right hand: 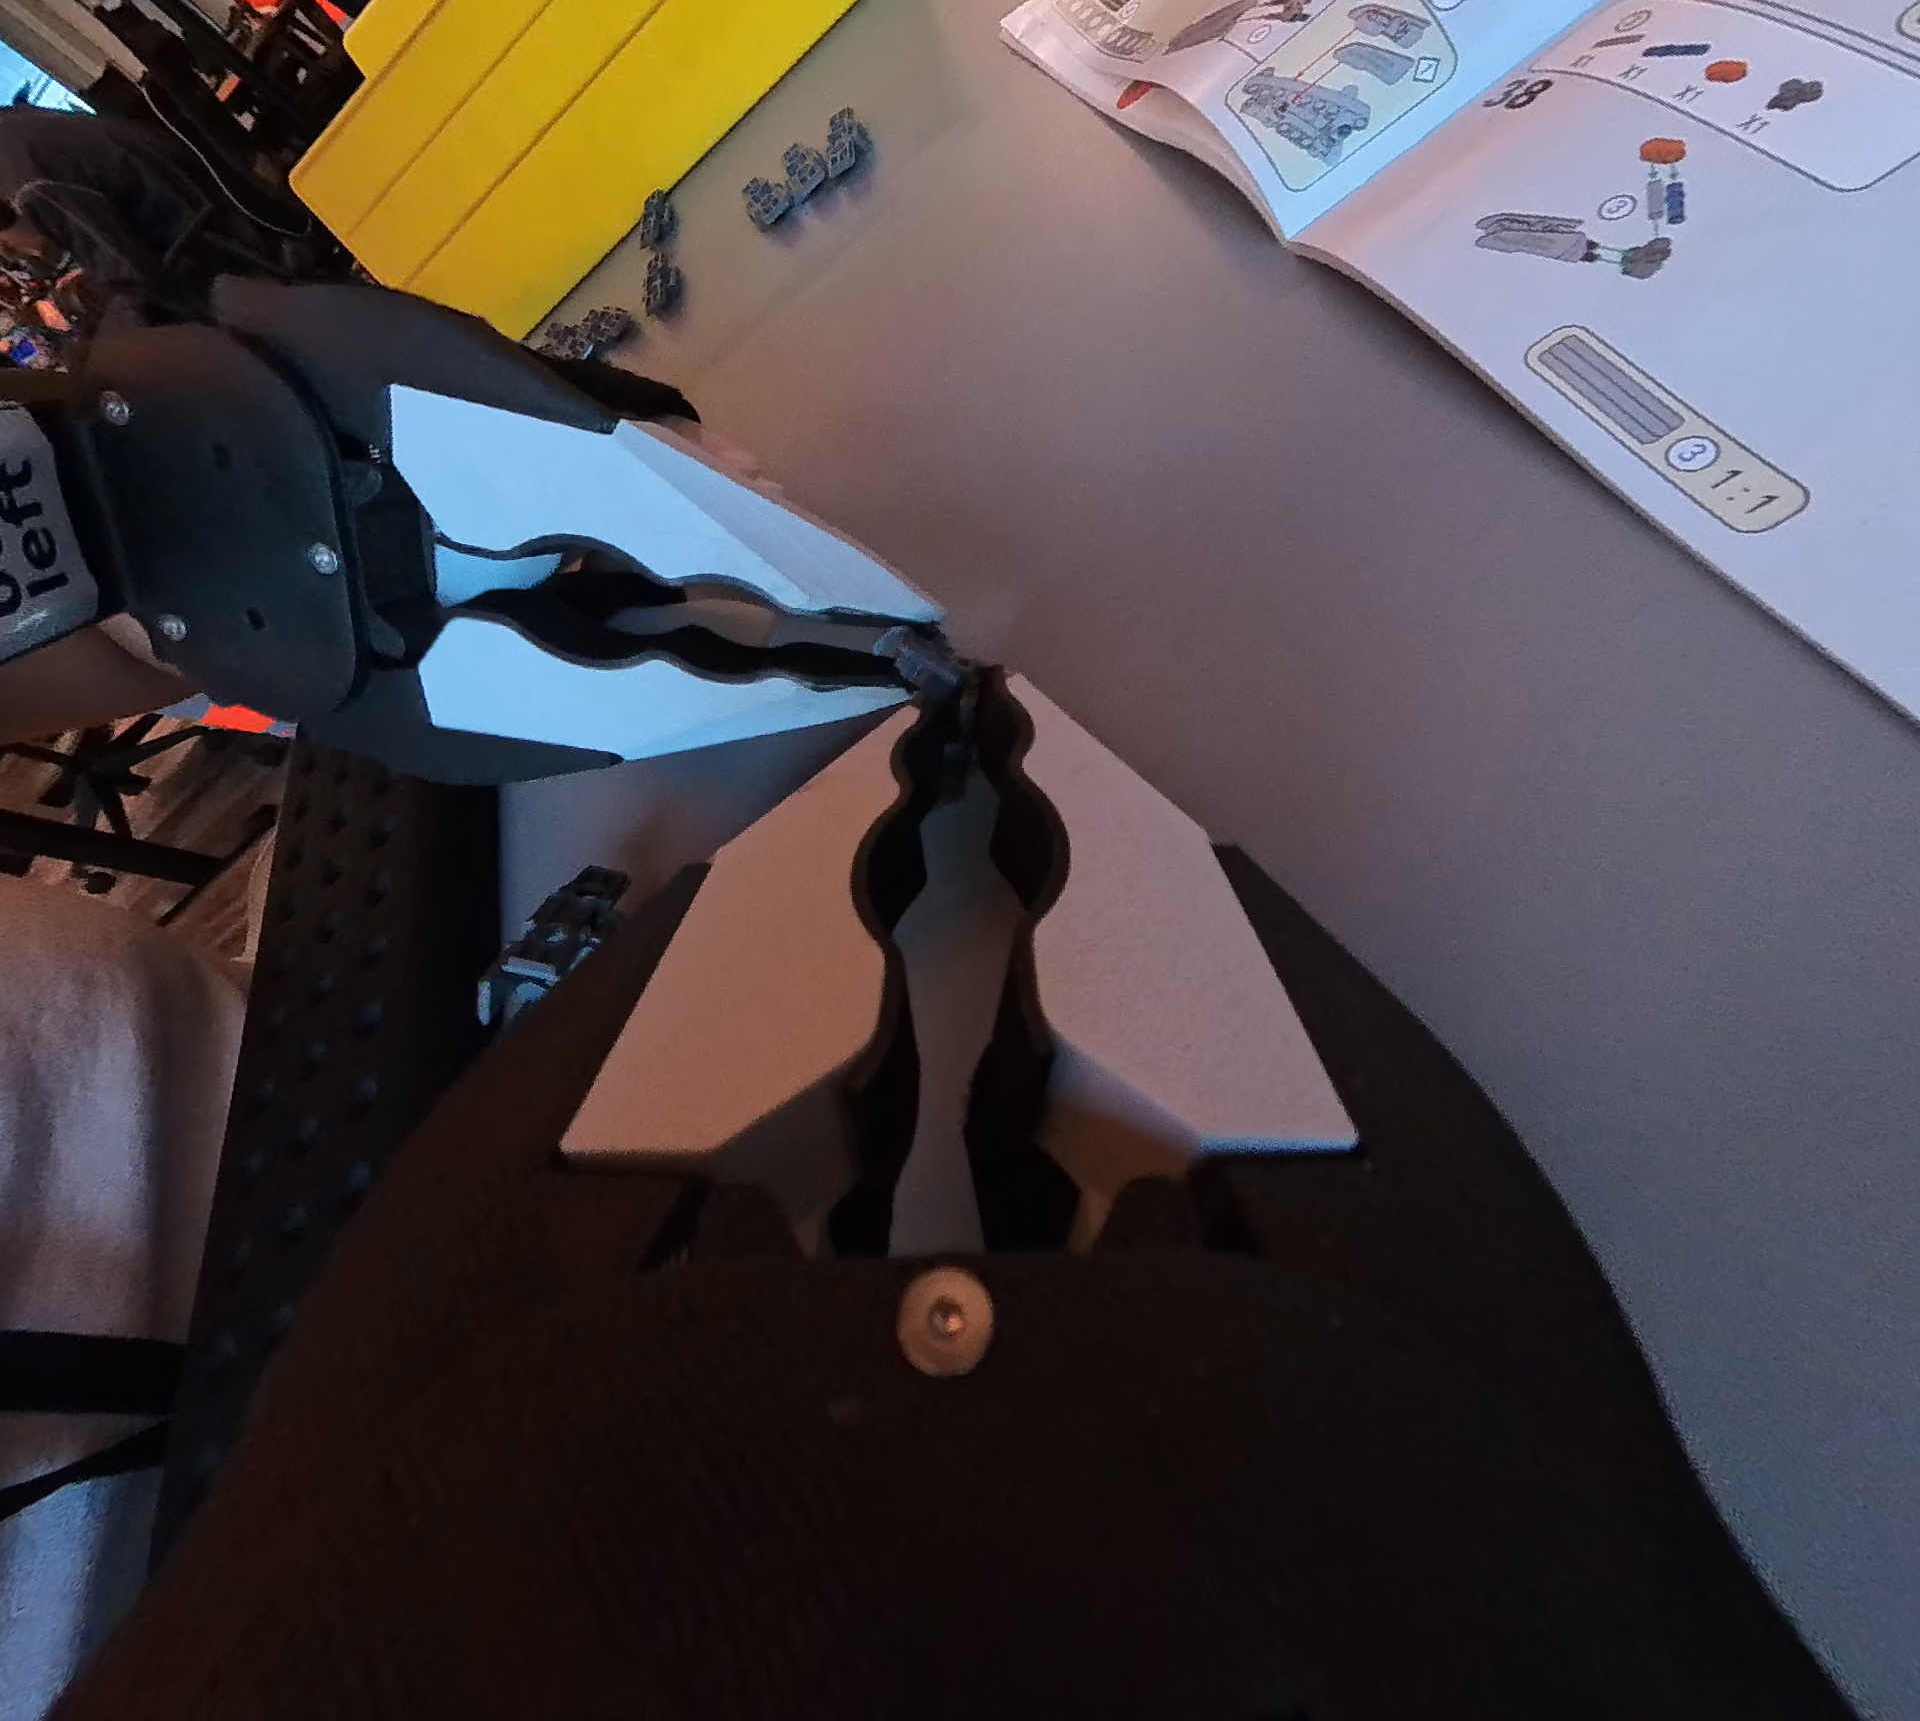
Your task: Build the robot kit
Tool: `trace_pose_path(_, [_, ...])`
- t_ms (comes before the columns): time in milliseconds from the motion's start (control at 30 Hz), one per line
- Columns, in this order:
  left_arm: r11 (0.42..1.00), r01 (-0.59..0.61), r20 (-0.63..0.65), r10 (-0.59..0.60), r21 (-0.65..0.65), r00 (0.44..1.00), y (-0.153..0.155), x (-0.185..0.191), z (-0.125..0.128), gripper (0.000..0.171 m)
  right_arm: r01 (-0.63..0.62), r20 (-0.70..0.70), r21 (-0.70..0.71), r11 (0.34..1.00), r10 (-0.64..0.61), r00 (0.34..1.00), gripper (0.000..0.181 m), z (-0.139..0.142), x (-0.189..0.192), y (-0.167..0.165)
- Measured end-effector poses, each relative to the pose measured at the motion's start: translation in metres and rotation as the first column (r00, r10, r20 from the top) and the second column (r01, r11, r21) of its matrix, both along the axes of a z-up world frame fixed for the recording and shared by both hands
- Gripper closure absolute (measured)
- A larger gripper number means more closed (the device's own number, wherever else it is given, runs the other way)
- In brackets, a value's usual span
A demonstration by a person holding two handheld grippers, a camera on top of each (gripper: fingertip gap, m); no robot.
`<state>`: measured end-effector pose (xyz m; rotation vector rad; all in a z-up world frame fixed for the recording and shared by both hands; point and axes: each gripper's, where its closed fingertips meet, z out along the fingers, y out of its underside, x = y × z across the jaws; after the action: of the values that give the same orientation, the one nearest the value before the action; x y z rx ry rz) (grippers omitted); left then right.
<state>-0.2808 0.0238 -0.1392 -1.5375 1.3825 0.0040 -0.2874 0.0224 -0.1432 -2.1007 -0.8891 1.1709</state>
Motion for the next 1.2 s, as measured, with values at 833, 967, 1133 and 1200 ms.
trace_pose_path(833, [0.645,0.296,0.554,0.239,-0.705,0.798,0.004,-0.013,0.027,0.149,-0.1,-0.413,-0.353,0.93,-0.059,0.909,0.176,0.037,0.007,0.013])
trace_pose_path(967, [0.597,0.313,0.543,0.252,-0.739,0.801,0.001,-0.007,0.018,0.151,-0.109,-0.398,-0.34,0.934,-0.038,0.917,0.176,0.035,0.004,0.01])
trace_pose_path(1133, [0.543,0.371,0.574,0.267,-0.753,0.774,-0.002,-0.001,0.021,0.149,-0.117,-0.414,-0.35,0.93,-0.042,0.909,0.176,0.037,0.005,0.011])
trace_pose_path(1200, [0.51,0.423,0.615,0.297,-0.749,0.73,-0.002,0.002,0.028,0.147,-0.126,-0.435,-0.345,0.93,-0.04,0.899,0.176,0.04,0.005,0.011])
